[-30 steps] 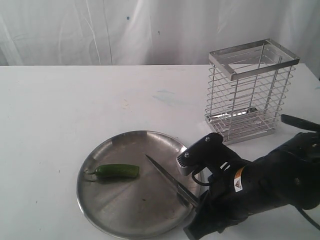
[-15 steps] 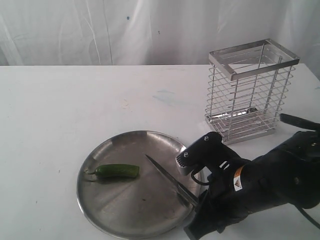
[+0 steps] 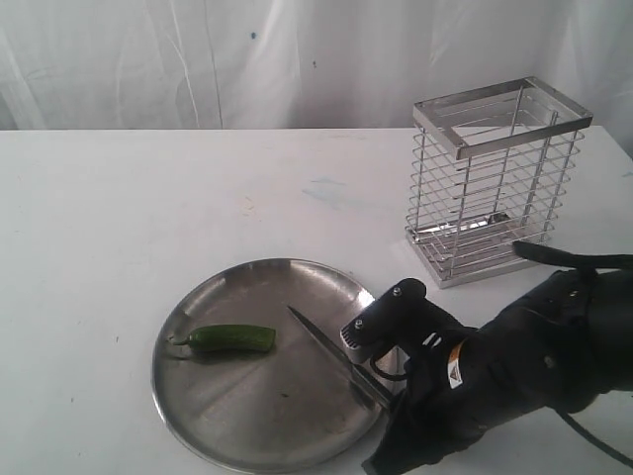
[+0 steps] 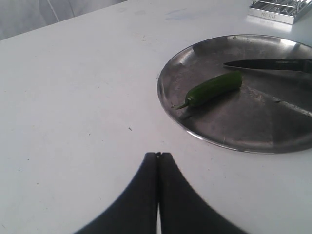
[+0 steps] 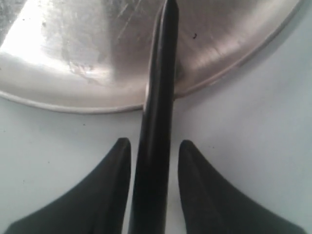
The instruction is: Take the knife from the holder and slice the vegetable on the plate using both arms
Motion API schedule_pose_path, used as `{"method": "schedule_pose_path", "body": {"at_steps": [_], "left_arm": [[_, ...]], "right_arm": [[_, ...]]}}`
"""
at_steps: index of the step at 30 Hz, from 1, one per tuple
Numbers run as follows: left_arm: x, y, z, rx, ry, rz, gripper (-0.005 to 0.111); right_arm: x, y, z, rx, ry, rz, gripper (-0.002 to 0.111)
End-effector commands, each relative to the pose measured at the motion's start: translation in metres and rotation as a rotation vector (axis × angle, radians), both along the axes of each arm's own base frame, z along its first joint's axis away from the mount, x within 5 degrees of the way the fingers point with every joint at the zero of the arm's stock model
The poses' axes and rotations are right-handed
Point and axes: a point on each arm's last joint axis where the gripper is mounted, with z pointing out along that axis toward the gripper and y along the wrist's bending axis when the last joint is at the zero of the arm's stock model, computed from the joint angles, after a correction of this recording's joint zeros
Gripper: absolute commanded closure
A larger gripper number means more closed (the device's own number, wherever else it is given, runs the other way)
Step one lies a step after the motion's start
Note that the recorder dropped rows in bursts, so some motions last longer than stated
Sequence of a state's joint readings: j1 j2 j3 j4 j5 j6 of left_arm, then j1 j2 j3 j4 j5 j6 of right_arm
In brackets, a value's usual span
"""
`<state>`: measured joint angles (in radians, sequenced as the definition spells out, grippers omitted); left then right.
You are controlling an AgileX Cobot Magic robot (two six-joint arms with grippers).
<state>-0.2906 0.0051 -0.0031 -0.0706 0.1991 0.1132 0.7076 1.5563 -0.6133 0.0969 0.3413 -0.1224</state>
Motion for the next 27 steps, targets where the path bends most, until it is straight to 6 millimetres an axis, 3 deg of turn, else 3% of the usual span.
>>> {"method": "schedule_pose_path", "body": {"at_steps": [1,6,14,18,27], "left_arm": [[0.0,0.0,-0.001,-0.004,0.003,-0.001,0.107],[0.0,0.0,-0.001,-0.004,0.003,-0.001,0.107],[0.0,0.0,-0.001,-0.004,0.003,-0.001,0.107],[0.0,0.0,-0.001,-0.004,0.003,-0.001,0.107],[0.0,0.0,-0.001,-0.004,0.003,-0.001,0.107]], "right_arm": [[0.005,0.005,0.001,0.003,-0.018,0.017,0.077],[0.006,0.006,0.003,-0.001,-0.008,0.015,0.082],[0.005,0.005,0.002,-0.015,0.012,0.015,0.103],[0.004,0.004,0.006,-0.007,0.006,0.013,0.108],[-0.011,-0.001,0.051,0.168,0.002,-0.12,0.108]]}}
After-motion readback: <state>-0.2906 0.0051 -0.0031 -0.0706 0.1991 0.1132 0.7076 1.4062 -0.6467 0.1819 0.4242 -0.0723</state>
